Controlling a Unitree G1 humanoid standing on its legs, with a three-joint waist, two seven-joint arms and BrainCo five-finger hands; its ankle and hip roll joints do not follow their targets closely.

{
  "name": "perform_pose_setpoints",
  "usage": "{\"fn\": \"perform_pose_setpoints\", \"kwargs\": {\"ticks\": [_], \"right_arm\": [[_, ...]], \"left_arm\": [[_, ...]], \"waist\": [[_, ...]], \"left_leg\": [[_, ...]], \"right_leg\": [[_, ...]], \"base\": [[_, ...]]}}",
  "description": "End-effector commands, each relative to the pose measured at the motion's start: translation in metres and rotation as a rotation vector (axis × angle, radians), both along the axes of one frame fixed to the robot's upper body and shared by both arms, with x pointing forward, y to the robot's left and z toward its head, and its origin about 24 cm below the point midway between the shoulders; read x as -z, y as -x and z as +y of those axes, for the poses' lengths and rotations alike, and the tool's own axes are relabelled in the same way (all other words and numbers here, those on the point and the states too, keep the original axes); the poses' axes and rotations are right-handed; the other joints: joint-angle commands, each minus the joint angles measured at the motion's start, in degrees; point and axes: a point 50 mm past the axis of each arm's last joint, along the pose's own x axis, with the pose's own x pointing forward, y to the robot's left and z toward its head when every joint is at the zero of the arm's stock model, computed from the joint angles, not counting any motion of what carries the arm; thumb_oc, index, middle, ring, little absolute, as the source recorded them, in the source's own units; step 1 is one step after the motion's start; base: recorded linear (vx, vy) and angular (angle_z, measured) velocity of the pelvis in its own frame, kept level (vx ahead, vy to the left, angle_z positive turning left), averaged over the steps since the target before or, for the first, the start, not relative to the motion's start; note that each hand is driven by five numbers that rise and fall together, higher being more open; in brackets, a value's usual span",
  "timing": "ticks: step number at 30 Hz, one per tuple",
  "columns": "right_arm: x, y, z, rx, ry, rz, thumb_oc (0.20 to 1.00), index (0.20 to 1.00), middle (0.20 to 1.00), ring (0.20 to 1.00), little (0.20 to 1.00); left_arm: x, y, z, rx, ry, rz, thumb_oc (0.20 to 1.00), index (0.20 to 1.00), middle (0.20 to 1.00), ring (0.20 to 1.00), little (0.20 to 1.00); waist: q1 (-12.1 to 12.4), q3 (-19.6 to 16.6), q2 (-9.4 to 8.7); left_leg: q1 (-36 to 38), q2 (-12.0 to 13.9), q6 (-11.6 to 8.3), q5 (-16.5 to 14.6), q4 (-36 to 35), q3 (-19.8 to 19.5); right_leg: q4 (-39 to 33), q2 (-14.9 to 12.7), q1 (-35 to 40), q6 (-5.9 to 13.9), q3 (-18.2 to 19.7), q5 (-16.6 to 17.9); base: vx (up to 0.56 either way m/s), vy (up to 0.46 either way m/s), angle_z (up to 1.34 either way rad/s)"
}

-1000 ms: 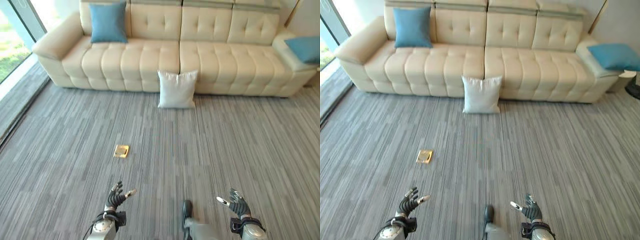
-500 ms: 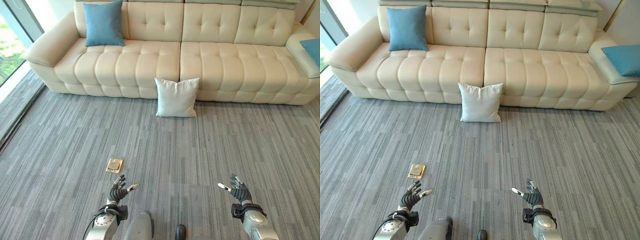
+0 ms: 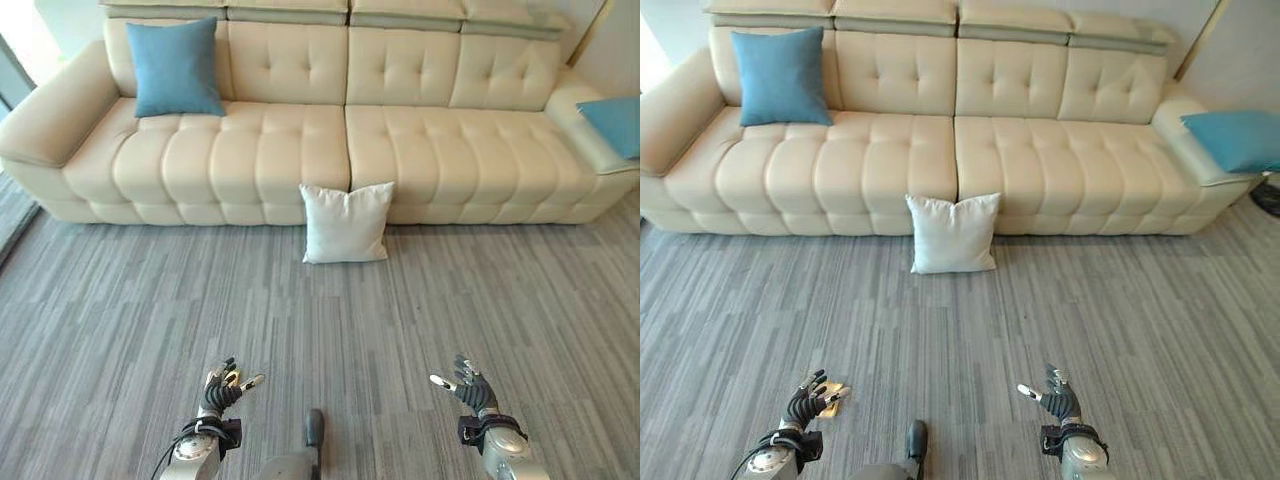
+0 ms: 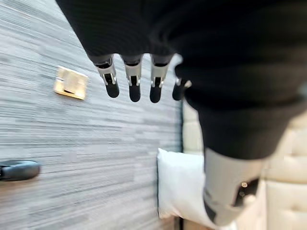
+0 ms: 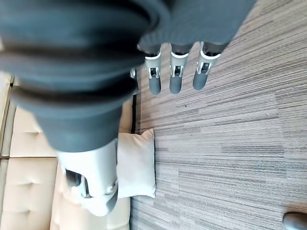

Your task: Pick up all the scattered cushions and arrange them neatly on the sofa.

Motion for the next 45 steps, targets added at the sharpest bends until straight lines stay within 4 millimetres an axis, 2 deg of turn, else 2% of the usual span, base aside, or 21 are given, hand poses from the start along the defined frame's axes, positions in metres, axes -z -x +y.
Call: {"fn": "perform_pose_setpoints", "kwargs": {"ticks": [1, 3, 6, 7, 8, 9, 11, 15, 16, 17, 19, 22, 25, 27, 29, 31, 32, 33, 37, 43, 45], "right_arm": [[-0.012, -0.009, -0.006, -0.028, 0.043, -0.066, 1.0, 1.0, 1.0, 1.0, 1.0], [-0.011, -0.008, -0.007, -0.026, 0.044, -0.059, 1.0, 1.0, 1.0, 1.0, 1.0], [-0.011, -0.007, -0.008, -0.021, 0.042, -0.059, 1.0, 1.0, 1.0, 1.0, 1.0], [-0.009, -0.005, -0.008, -0.01, 0.034, -0.049, 1.0, 1.0, 1.0, 1.0, 1.0], [-0.009, -0.005, -0.008, -0.01, 0.034, -0.05, 1.0, 1.0, 1.0, 1.0, 1.0], [-0.007, -0.001, -0.009, 0.003, 0.035, -0.039, 1.0, 1.0, 1.0, 1.0, 1.0], [-0.006, 0.0, -0.009, 0.008, 0.035, -0.032, 1.0, 1.0, 1.0, 1.0, 1.0], [-0.002, 0.006, -0.01, 0.003, 0.03, -0.008, 1.0, 1.0, 1.0, 1.0, 1.0], [-0.003, 0.01, -0.018, 0.02, 0.037, -0.004, 1.0, 1.0, 1.0, 1.0, 1.0], [-0.003, 0.01, -0.018, 0.02, 0.037, -0.004, 1.0, 1.0, 1.0, 1.0, 1.0], [-0.004, 0.008, -0.021, 0.034, 0.026, -0.02, 1.0, 1.0, 1.0, 1.0, 1.0], [-0.008, 0.004, -0.021, 0.014, 0.034, -0.031, 1.0, 1.0, 1.0, 1.0, 1.0], [-0.008, 0.004, -0.022, 0.017, 0.039, -0.027, 1.0, 1.0, 1.0, 1.0, 1.0], [-0.009, 0.002, -0.023, 0.03, 0.034, -0.035, 1.0, 1.0, 1.0, 1.0, 1.0], [-0.009, 0.001, -0.022, 0.027, 0.036, -0.04, 1.0, 1.0, 1.0, 1.0, 1.0], [-0.009, 0.001, -0.021, 0.021, 0.039, -0.037, 1.0, 1.0, 1.0, 1.0, 1.0], [-0.008, 0.002, -0.019, 0.009, 0.045, -0.034, 1.0, 1.0, 1.0, 1.0, 1.0], [-0.009, 0.002, -0.018, 0.002, 0.052, -0.036, 1.0, 1.0, 1.0, 1.0, 1.0], [-0.009, 0.0, -0.016, -0.011, 0.057, -0.035, 1.0, 1.0, 1.0, 1.0, 1.0], [-0.003, 0.007, -0.007, -0.027, 0.029, -0.01, 1.0, 1.0, 1.0, 1.0, 1.0], [-0.003, 0.004, 0.0, -0.037, 0.006, -0.017, 1.0, 1.0, 1.0, 1.0, 1.0]], "left_arm": [[-0.008, -0.005, -0.005, 0.061, -0.031, -0.052, 1.0, 1.0, 1.0, 1.0, 1.0], [-0.012, -0.008, -0.005, 0.066, -0.031, -0.069, 1.0, 1.0, 1.0, 1.0, 1.0], [-0.013, -0.009, -0.005, 0.057, -0.021, -0.083, 1.0, 1.0, 1.0, 1.0, 1.0], [-0.016, -0.013, -0.006, 0.053, -0.005, -0.104, 1.0, 1.0, 1.0, 1.0, 1.0], [-0.016, -0.013, -0.006, 0.053, -0.005, -0.104, 1.0, 1.0, 1.0, 1.0, 1.0], [-0.021, -0.018, -0.004, 0.035, 0.001, -0.132, 1.0, 1.0, 1.0, 1.0, 1.0], [-0.024, -0.022, -0.005, 0.03, 0.006, -0.153, 1.0, 1.0, 1.0, 1.0, 1.0], [-0.021, -0.022, -0.009, 0.037, 0.019, -0.147, 1.0, 1.0, 1.0, 1.0, 1.0], [-0.018, -0.021, -0.015, 0.029, 0.051, -0.137, 1.0, 1.0, 1.0, 1.0, 1.0], [-0.018, -0.021, -0.015, 0.029, 0.051, -0.137, 1.0, 1.0, 1.0, 1.0, 1.0], [-0.017, -0.022, -0.019, 0.017, 0.078, -0.139, 1.0, 1.0, 1.0, 1.0, 1.0], [-0.018, -0.025, -0.021, 0.016, 0.083, -0.146, 1.0, 1.0, 1.0, 1.0, 1.0], [-0.018, -0.026, -0.021, 0.015, 0.086, -0.145, 1.0, 1.0, 1.0, 1.0, 1.0], [-0.016, -0.024, -0.022, 0.024, 0.082, -0.13, 1.0, 1.0, 1.0, 1.0, 1.0], [-0.013, -0.02, -0.022, 0.029, 0.073, -0.113, 1.0, 1.0, 1.0, 1.0, 1.0], [-0.012, -0.019, -0.022, 0.034, 0.071, -0.107, 1.0, 1.0, 1.0, 1.0, 1.0], [-0.008, -0.013, -0.022, 0.038, 0.058, -0.079, 1.0, 1.0, 1.0, 1.0, 1.0], [-0.008, -0.011, -0.022, 0.046, 0.054, -0.074, 1.0, 1.0, 1.0, 1.0, 1.0], [-0.007, -0.008, -0.017, 0.037, 0.042, -0.065, 1.0, 1.0, 1.0, 1.0, 1.0], [-0.003, -0.003, -0.013, 0.019, 0.035, -0.043, 1.0, 1.0, 1.0, 1.0, 1.0], [-0.007, -0.008, -0.013, 0.032, 0.027, -0.06, 1.0, 1.0, 1.0, 1.0, 1.0]], "waist": [[-0.13, 1.1, 0.58], [-0.24, 1.72, 1.62], [-0.24, 2.32, 2.77], [-0.32, 2.93, 3.05], [-0.27, 2.95, 3.14], [-0.67, 3.11, 2.95], [-0.73, 2.67, 2.56], [-0.98, 1.65, 2.18], [-1.74, 0.3, 2.8], [-1.75, 0.29, 2.8], [-1.86, 0.35, 2.9], [-1.15, 1.79, 2.29], [-0.83, 2.42, 1.92], [-0.41, 2.86, 0.98], [-0.27, 2.78, 0.86], [-0.19, 2.66, 0.93], [-0.5, 1.98, 1.79], [-0.41, 1.92, 2.16], [-0.12, 1.51, 2.28], [-0.26, -1.15, 0.78], [-0.38, -0.67, 0.21]], "left_leg": [[8.3, 0.88, 0.2, -5.39, -2.16, -0.94], [10.43, 1.5, 0.51, -6.34, -2.58, -0.45], [12.34, 2.81, -0.11, -7.41, -2.8, 0.09], [13.56, 3.42, -0.98, -8.5, -2.53, 0.17], [13.6, 3.52, -1.0, -8.51, -2.54, 0.2], [15.57, 3.99, -2.38, -9.14, -3.44, 0.34], [16.26, 4.34, -2.93, -10.02, -3.3, 0.58], [17.99, 5.03, -3.71, -11.68, -1.05, -0.27], [18.17, 6.95, -5.53, -10.04, 3.54, -1.19], [18.16, 6.95, -5.53, -10.05, 3.55, -1.2], [14.1, 7.82, -7.94, -4.73, 15.04, -1.95], [8.29, 7.4, -8.86, -1.71, 28.07, -2.93], [6.15, 8.07, -8.36, -1.73, 30.62, -1.94], [1.55, 5.95, -7.25, -5.19, 26.41, -2.01], [0.97, 4.45, -6.09, -7.6, 14.44, -1.34], [1.3, 4.12, -5.98, -7.16, 11.51, -1.64], [0.05, 4.37, -6.31, -1.42, 1.16, -1.81], [-0.75, 4.01, -6.65, -0.18, -2.4, -1.87], [-3.11, 3.59, -7.58, 0.63, -3.44, -0.86], [1.37, 2.69, -4.64, 0.18, -3.44, 1.05], [4.55, 1.59, -2.12, -2.48, -3.44, 2.39]], "right_leg": [[-3.43, 0.86, -1.3, 0.31, -2.62, 15.83], [-2.76, -0.33, -4.92, -0.81, -4.55, 13.7], [-10.92, -0.13, -6.52, -1.51, -7.02, 10.37], [-23.6, 1.33, -7.15, -1.04, -6.45, 10.09], [-24.03, 1.48, -6.92, -1.06, -6.47, 10.34], [-36.91, 2.61, -7.18, 0.49, -4.32, 12.97], [-42.42, 2.49, -7.38, 1.42, -4.03, 14.54], [-40.55, 2.85, -5.55, 0.34, -4.07, 14.36], [-39.12, 4.0, -3.61, -1.74, -5.04, 12.55], [-39.12, 4.0, -3.61, -1.74, -5.05, 12.55], [-38.87, 4.98, -0.43, -4.24, -5.72, 9.83], [-39.03, 5.49, 3.01, -6.35, -6.15, 7.64], [-39.16, 5.73, 4.91, -7.27, -6.23, 6.19], [-40.23, 5.13, 7.04, -7.21, -6.59, 5.24], [-40.81, 5.08, 8.21, -6.49, -6.87, 4.51], [-40.74, 5.18, 8.63, -6.46, -6.88, 3.94], [-40.95, 6.26, 9.46, -6.52, -7.6, 3.06], [-41.05, 6.88, 10.37, -6.53, -7.62, 2.42], [-40.67, 7.61, 12.49, -6.18, -6.85, 1.17], [-32.29, 4.81, 12.45, -3.18, -5.6, 0.56], [-15.64, 1.8, 5.53, -0.12, -4.76, 7.97]], "base": [[0.29, 0.131, -0.01], [0.34, 0.111, -0.04], [0.27, -0.035, -0.14], [0.19, -0.078, 0.03], [0.44, -0.195, 0.01], [0.34, -0.16, -0.02], [0.36, -0.177, -0.12], [0.42, -0.232, 0.24], [0.59, -0.348, 0.48], [0.65, -0.432, 0.45], [0.39, -0.303, 0.4], [0.25, -0.205, 0.15], [0.26, -0.174, -0.02], [0.29, -0.11, 0.11], [0.3, -0.031, 0.07], [0.26, 0.011, 0.05], [0.34, 0.032, 0.02], [0.34, 0.032, -0.07], [0.41, 0.094, -0.12], [0.42, 0.193, -0.18], [0.34, 0.277, -0.07]]}}
